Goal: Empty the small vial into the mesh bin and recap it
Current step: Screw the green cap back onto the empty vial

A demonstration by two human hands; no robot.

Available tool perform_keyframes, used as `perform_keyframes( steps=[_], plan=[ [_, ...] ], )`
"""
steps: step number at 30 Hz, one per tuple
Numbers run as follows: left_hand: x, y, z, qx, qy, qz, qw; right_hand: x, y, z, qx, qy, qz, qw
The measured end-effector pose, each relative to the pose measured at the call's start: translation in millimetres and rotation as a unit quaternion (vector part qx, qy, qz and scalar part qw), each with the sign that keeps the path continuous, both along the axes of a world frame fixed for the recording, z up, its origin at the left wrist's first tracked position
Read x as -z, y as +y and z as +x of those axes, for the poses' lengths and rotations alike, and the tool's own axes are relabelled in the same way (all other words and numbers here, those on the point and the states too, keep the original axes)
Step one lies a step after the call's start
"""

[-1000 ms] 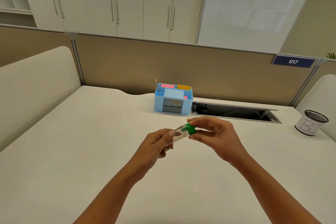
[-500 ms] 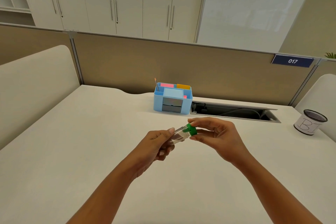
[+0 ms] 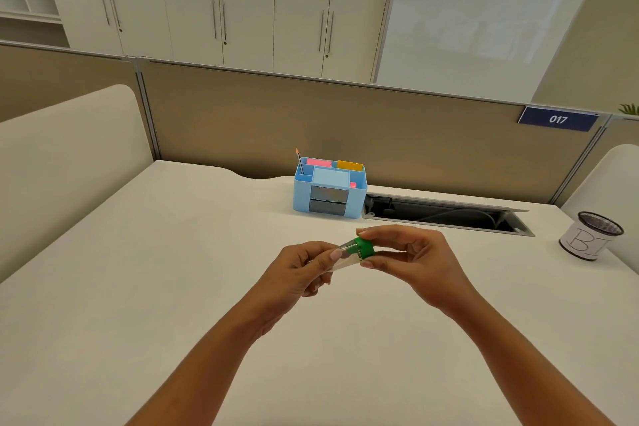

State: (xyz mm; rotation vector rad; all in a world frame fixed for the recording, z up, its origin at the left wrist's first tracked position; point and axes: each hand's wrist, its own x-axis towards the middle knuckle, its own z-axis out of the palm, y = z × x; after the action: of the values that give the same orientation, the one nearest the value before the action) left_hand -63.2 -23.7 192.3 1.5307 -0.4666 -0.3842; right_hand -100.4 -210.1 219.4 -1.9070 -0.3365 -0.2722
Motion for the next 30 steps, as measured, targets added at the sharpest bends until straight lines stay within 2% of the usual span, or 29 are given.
perform_keyframes(
  steps=[15,24,30],
  plan=[
    [1.6,-1.2,0.4,0.014,-0.024,0.023,0.999,-1.4,-1.4,-1.6,0.01,0.007,-0.019,1.0],
    [7.4,-4.4,-1.6,-0.029,-0.102,0.043,0.993,2.5,-2.0,0.0,0.013,0.014,-0.002,1.0],
    [9.8,-12.6,-4.9,-0.057,-0.042,0.008,0.997,12.5,7.9,2.1,0.051,-0.002,0.037,0.998]
  ],
)
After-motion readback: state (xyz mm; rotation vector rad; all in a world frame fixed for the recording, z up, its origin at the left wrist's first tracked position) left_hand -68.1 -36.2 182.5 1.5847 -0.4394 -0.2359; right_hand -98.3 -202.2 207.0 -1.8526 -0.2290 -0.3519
